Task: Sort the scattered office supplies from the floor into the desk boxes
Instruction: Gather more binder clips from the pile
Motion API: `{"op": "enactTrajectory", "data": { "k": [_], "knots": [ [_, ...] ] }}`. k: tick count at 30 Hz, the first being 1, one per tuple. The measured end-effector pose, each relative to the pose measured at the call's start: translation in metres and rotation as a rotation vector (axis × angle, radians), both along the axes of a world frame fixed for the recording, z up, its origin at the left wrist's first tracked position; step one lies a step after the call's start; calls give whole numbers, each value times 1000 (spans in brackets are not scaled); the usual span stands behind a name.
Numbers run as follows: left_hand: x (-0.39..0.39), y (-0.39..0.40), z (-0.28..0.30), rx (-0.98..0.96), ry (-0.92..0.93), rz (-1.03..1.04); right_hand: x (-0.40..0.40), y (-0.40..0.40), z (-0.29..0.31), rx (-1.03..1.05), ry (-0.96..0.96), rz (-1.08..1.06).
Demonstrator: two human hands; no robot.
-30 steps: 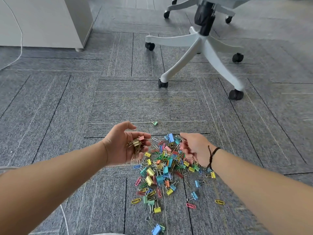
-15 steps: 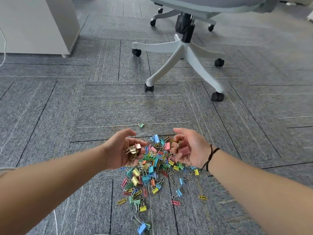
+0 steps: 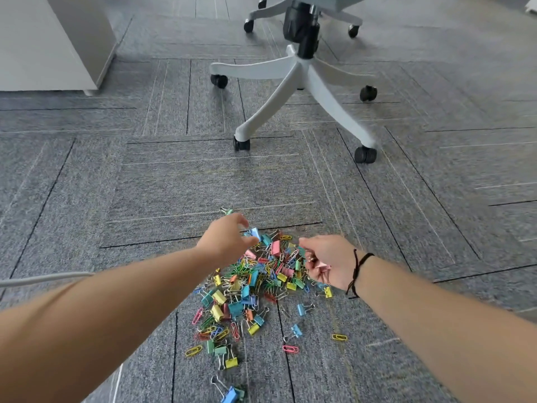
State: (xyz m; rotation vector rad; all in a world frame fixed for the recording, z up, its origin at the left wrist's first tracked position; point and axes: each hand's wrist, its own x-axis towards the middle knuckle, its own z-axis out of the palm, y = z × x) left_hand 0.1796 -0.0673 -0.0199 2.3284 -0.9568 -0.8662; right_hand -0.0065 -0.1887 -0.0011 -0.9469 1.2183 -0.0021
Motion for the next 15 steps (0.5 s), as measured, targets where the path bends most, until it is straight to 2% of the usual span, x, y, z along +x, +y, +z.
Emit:
{"op": "enactTrajectory", "data": {
  "k": [2,8,13,15],
  "knots": [
    [-2,-10,-7,33,-132,-45,-3,-2,-5,-24,12,33],
    [-6,-21,-17,133,-302,-121,-5,-2,-16,-41,35,59],
    [-6,-21,-22,90,-335,-142,-7,1,-20,-2,43,23],
    [-4,-21,-24,19,-263,-134,-6,2,-19,17,44,11]
  ]
}}
